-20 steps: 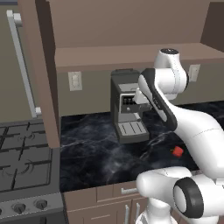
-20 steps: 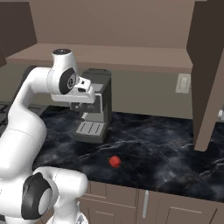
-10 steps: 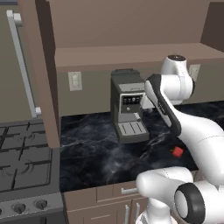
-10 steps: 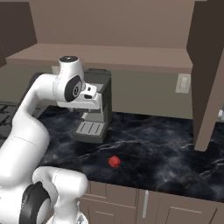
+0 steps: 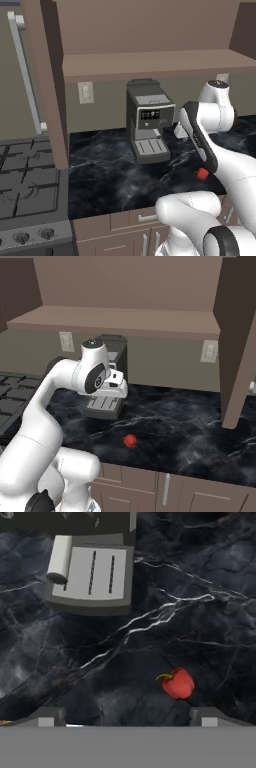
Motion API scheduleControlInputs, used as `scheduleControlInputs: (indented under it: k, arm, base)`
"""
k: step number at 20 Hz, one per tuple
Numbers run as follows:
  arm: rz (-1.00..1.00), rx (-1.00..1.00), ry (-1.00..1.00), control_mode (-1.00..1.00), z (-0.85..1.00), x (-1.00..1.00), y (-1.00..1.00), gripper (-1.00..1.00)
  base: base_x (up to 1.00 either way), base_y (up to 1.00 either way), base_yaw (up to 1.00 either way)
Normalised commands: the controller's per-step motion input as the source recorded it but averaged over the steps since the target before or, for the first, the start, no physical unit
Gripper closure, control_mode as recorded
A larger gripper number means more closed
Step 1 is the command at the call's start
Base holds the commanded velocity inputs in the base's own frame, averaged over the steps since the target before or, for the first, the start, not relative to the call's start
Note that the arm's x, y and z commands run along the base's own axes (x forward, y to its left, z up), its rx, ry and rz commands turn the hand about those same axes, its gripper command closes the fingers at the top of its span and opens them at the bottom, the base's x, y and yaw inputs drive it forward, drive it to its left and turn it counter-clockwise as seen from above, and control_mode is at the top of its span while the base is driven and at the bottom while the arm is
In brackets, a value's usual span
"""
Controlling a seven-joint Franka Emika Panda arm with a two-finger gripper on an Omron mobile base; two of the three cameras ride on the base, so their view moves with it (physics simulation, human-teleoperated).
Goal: Pick the bell pepper from the counter and place it in the cabinet. Then close the cabinet.
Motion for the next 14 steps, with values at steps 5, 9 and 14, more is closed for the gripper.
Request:
scheduleControlInputs:
  k: [5,9,14]
  arm:
    - [0.0,0.0,0.0,-1.0,-0.31,-0.09,-0.37,-1.0]
    - [0.0,0.0,0.0,-1.0,-0.22,0.0,-0.34,-1.0]
    - [0.0,0.0,0.0,-1.0,-0.15,0.0,-0.31,-1.0]
  base:
    - [0.0,0.0,0.0]
    - [0.0,0.0,0.0]
    - [0.0,0.0,0.0]
